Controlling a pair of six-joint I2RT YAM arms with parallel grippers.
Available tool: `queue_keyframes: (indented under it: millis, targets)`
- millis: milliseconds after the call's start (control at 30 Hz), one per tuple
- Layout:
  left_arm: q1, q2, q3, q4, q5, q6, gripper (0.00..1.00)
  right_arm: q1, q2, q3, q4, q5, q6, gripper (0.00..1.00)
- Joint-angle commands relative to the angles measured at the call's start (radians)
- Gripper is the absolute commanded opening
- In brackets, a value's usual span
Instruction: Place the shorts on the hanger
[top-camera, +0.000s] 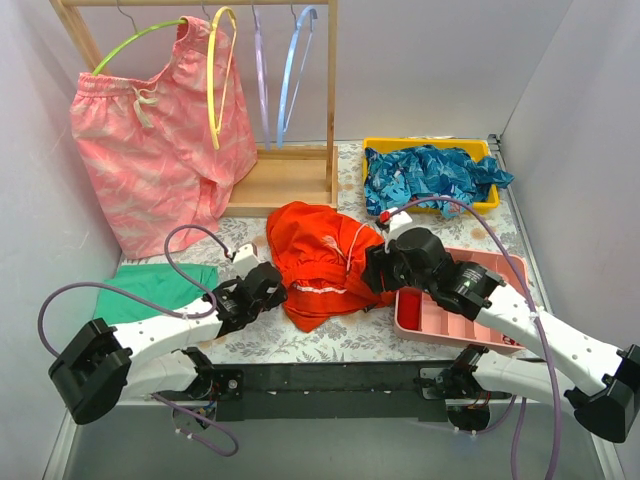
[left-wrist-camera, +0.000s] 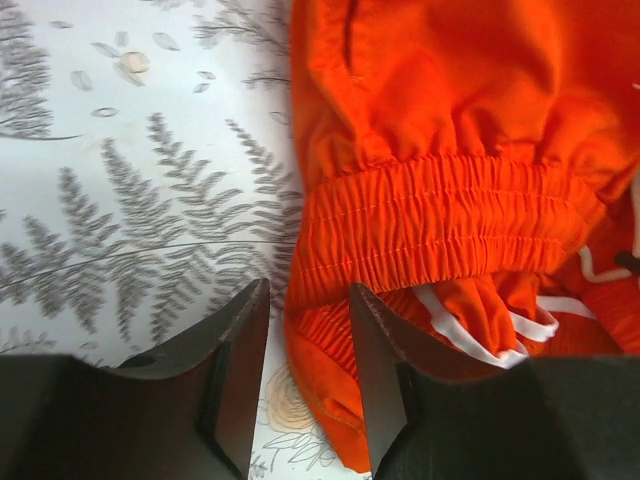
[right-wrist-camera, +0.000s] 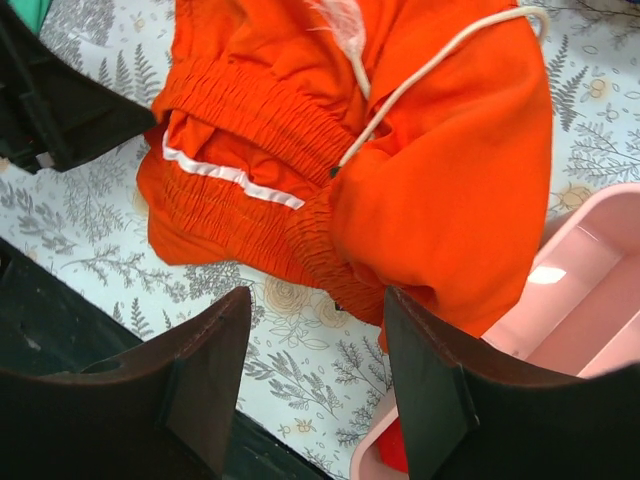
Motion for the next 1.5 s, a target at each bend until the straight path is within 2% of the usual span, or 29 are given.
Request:
queue_keyframes:
  millis: [0, 200, 333, 467, 633, 733, 767, 867, 933, 1267, 1400, 1467]
  targets:
    - [0.006, -0.019, -0.033, 0.146, 0.093, 0.079, 0.37, 0.042, -0.008, 0.051, -0.006, -0.017, -0.081, 0.64]
    - [0.006, -0.131, -0.111, 0.121, 0.121, 0.064, 0.36, 0.073, 0.021, 0.054, -0.031, 0.034, -0.098, 0.64]
    - [0.005, -0.144, -0.146, 0.108, 0.13, 0.036, 0.37, 0.081, 0.042, 0.06, -0.028, 0.048, -0.101, 0.64]
    - [0.006, -0.09, -0.129, 0.132, 0.07, 0.024, 0.44, 0.085, 0.065, 0.06, -0.025, 0.048, -0.101, 0.64]
    - [0.029, 0.054, -0.05, 0.201, 0.035, 0.065, 0.45, 0.13, 0.122, 0.08, -0.061, 0.092, -0.102, 0.67]
    - [0.041, 0.103, -0.025, 0.221, 0.007, 0.09, 0.38, 0.16, 0.15, 0.084, -0.087, 0.13, -0.098, 0.7]
    - [0.043, 0.1, -0.016, 0.221, -0.003, 0.105, 0.3, 0.165, 0.154, 0.083, -0.089, 0.135, -0.095, 0.7]
    - [0.044, 0.07, 0.038, 0.201, -0.046, 0.143, 0.18, 0.17, 0.17, 0.066, -0.086, 0.161, -0.092, 0.74]
    - [0.044, 0.042, 0.074, 0.143, -0.077, 0.163, 0.0, 0.173, 0.179, 0.055, -0.066, 0.182, -0.089, 0.77]
    - [0.044, -0.12, 0.259, -0.138, 0.012, 0.239, 0.0, 0.222, 0.308, 0.06, -0.025, 0.273, -0.072, 0.81]
    - [0.044, -0.157, 0.375, -0.317, 0.02, 0.234, 0.0, 0.23, 0.357, 0.066, -0.002, 0.305, -0.067, 0.81]
    - [0.044, -0.205, 0.398, -0.349, 0.029, 0.229, 0.0, 0.23, 0.378, 0.069, 0.005, 0.308, -0.056, 0.81]
